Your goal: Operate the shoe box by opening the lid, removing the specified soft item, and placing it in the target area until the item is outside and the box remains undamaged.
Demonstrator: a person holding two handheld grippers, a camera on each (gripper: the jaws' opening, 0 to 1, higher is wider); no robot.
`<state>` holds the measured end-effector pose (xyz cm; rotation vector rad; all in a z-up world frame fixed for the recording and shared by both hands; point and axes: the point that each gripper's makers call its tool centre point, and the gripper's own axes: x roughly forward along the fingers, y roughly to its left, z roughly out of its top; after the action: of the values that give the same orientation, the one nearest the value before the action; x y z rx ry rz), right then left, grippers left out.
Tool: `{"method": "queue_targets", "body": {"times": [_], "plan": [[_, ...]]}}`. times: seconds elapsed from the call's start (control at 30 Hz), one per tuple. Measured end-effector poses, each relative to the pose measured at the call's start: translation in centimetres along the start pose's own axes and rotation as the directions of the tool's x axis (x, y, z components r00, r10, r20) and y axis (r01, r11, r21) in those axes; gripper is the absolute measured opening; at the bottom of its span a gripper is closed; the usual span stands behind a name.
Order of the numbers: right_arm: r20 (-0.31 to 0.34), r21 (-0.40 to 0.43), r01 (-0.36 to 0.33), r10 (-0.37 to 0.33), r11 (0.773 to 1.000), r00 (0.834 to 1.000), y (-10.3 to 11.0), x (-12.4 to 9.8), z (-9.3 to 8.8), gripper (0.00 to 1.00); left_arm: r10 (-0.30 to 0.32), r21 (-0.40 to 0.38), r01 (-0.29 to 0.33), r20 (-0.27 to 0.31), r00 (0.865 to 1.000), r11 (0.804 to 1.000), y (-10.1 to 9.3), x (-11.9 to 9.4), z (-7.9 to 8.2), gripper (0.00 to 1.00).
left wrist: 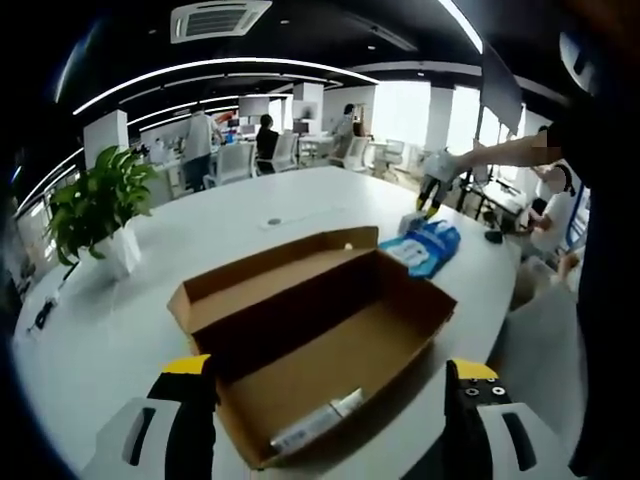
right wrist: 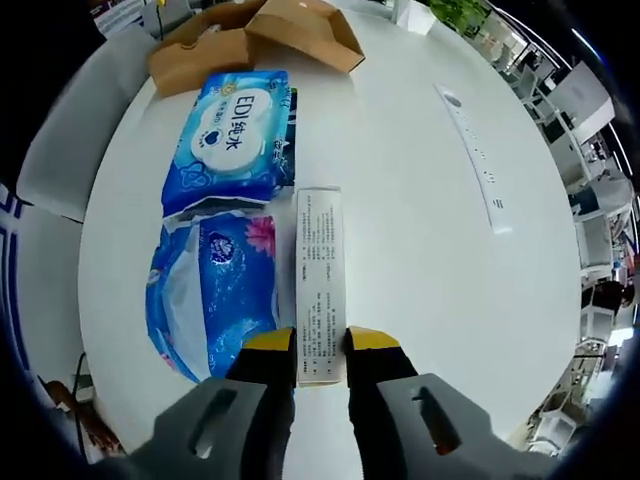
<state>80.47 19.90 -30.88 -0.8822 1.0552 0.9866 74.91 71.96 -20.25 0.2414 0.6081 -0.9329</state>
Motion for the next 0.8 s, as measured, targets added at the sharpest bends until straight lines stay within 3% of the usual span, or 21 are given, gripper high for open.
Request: {"method": "queue_targets", "body": {"times": [0.27, 0.8], "plan": [[-0.021, -0.009, 0.020, -0.020, 1.000, 1.000, -0.6, 0.5, -0.6, 0.18, 0.007, 0.002, -0.007, 0.001, 1.000, 1.000, 0.2, -0.2, -0.2, 0.97], [-0.002, 0.065, 0.078, -0.078, 0.995, 0.997, -1.3, -1.5, -0.3, 0.35, 0.005, 0.028, -0.006, 0.004, 1.000, 1.000, 0.8, -0.7, -0.2, 0.97]]}}
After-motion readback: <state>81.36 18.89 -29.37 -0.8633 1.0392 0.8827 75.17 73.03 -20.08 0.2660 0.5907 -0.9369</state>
